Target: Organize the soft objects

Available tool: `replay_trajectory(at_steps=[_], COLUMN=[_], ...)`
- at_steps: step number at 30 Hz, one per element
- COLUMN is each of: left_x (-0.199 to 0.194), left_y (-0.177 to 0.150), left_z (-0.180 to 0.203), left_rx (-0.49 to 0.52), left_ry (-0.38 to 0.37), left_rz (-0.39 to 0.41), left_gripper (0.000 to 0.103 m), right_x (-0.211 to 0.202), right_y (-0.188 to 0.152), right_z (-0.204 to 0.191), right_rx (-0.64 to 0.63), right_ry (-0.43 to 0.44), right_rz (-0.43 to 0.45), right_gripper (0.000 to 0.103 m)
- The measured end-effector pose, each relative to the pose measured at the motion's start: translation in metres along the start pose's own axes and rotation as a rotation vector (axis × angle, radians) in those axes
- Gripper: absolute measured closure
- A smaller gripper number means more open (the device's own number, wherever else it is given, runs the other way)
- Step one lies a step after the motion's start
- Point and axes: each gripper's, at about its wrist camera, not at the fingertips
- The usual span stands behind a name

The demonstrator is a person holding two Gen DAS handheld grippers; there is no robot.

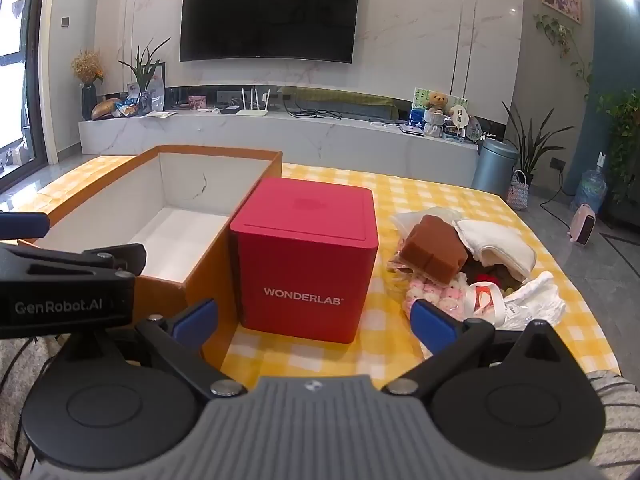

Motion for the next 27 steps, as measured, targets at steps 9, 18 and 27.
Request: replay_trajectory(at_steps=[9,18,27], left_x=[-0.0007,-0.0009,-0.0009], left_y=[-0.0044,-0.0008,-0.0028], left_z=[0.0024,-0.0014,0.0002], left_rx=[0.019,0.009,0.022], left_ry=[0.026,0.021,0.03], left_rz=[0.025,0.013,0.009], left_gripper=[0.0,0.0,0.0], right_x=[0.0011,0.0017,-0.0017], right_y=[-0.0007,0.0,-0.0032], right_z=[-0.0018,-0.002,-0.0066], right_rx=[0.003,0.011,0.008], right_ry=[0.007,0.013,0.057], right_rz=[-0.005,-0.003,0.02], right_gripper=[0.003,0.003,0.012])
Point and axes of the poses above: each gripper's, at about its wrist camera, not at the fingertips, and x roughly the way its jaws point, z to its right, y to its top, and after that the axes turned 11 degrees about z, right-handed
